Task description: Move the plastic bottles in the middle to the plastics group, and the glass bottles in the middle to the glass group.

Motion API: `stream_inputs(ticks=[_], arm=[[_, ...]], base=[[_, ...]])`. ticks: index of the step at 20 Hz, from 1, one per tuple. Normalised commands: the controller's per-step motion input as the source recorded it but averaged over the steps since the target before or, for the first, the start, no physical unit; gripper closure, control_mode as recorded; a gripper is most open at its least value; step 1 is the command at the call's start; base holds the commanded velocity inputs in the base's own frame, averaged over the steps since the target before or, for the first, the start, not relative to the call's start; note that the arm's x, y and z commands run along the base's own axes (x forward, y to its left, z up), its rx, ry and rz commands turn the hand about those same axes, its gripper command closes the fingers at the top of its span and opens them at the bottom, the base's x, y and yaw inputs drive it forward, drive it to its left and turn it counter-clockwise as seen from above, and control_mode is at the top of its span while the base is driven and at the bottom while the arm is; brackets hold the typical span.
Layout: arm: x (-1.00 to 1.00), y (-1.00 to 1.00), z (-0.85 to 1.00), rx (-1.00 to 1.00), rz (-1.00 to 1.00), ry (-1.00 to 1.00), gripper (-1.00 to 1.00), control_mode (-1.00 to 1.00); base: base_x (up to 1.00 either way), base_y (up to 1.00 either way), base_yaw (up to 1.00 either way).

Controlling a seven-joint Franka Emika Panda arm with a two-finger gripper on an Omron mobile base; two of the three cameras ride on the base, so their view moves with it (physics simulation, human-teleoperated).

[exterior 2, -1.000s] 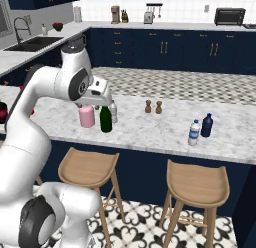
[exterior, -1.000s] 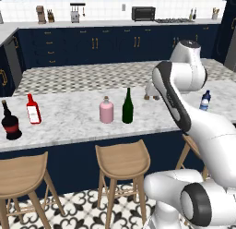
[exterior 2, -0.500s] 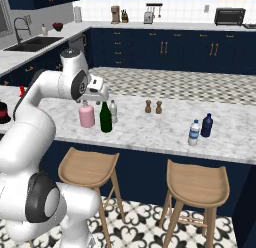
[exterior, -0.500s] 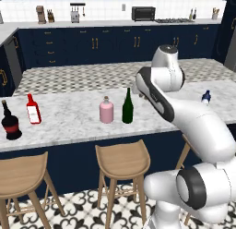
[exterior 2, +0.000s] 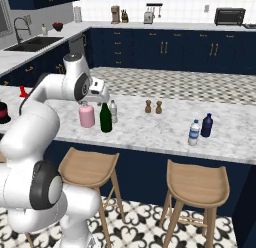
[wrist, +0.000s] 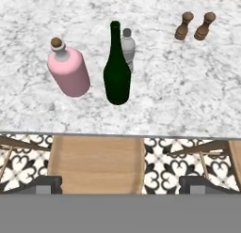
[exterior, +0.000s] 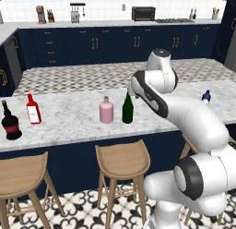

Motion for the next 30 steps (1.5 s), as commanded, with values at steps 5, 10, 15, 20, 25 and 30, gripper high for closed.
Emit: stream_inputs(ticks=[5,10,15,20,25,30], arm=[[0.49,0.1,-0.21,0.0,0.0,-0.01,-1.0,-1.0],[0.42,0.0,0.0,0.0,0.0,0.0,-1.0,-1.0],[0.41,0.0,-0.02,0.0,0.0,0.0,-1.0,-1.0],[0.33,0.05,-0.26,0.0,0.0,0.0,-1.0,-1.0],[0.38,0.07,-0.29,0.0,0.01,0.0,-1.0,-1.0],[0.31,0.03,-0.29,0.0,0.03,-0.01,-1.0,-1.0]], base=[[0.0,0.0,0.0],[0.0,0.0,0.0],[0.0,0.0,0.0],[0.0,0.0,0.0],[0.0,0.0,0.0],[0.0,0.0,0.0]])
